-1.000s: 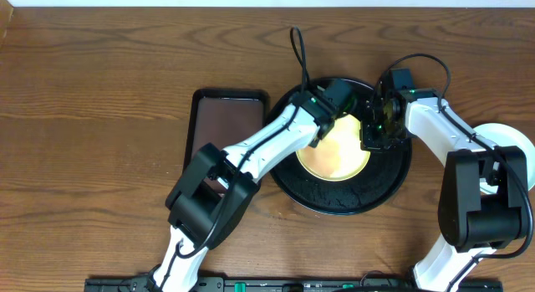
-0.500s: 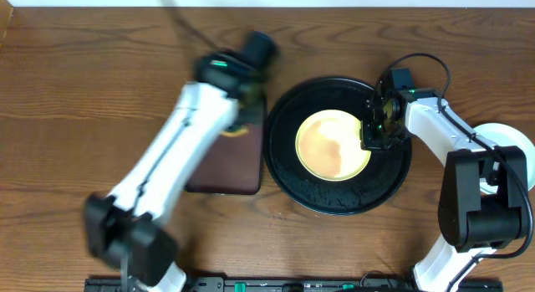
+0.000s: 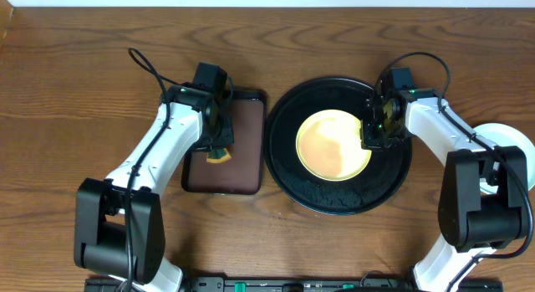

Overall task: Clean dirty plates on tray and stack at the side
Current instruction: 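Return the sponge to the small tray and retract the left arm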

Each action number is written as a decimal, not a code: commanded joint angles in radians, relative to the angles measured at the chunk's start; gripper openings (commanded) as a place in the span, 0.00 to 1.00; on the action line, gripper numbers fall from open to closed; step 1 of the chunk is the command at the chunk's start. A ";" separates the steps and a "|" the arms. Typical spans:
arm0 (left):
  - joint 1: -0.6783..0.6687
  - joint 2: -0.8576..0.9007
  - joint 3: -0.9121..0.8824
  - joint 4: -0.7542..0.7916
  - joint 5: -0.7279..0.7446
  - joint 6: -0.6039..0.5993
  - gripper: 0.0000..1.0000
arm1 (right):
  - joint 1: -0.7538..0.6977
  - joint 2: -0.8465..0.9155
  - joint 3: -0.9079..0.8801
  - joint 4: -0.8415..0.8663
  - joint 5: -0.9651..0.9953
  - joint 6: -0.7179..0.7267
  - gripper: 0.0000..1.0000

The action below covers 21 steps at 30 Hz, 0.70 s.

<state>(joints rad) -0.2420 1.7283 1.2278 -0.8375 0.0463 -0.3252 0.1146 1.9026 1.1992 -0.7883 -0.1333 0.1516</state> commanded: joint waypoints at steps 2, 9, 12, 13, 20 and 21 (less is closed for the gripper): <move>0.017 -0.037 0.048 -0.044 0.035 0.013 0.69 | -0.009 -0.005 -0.004 0.025 0.046 -0.039 0.01; 0.121 -0.270 0.173 -0.192 0.055 0.011 0.79 | -0.002 -0.055 0.021 0.030 0.046 -0.079 0.01; 0.167 -0.370 0.173 -0.217 0.048 0.011 0.80 | 0.039 -0.159 0.048 0.005 0.047 -0.080 0.01; 0.180 -0.398 0.173 -0.224 0.043 0.011 0.81 | 0.053 -0.188 0.051 0.006 0.047 -0.085 0.01; 0.212 -0.524 0.173 -0.228 0.032 0.011 0.81 | 0.227 -0.371 0.058 0.097 0.084 -0.097 0.01; 0.212 -0.528 0.173 -0.228 0.032 0.011 0.81 | 0.250 -0.375 0.058 0.117 0.084 -0.097 0.01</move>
<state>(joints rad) -0.0341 1.2175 1.3918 -1.0645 0.0910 -0.3168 0.3061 1.5478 1.2442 -0.6979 -0.0593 0.0673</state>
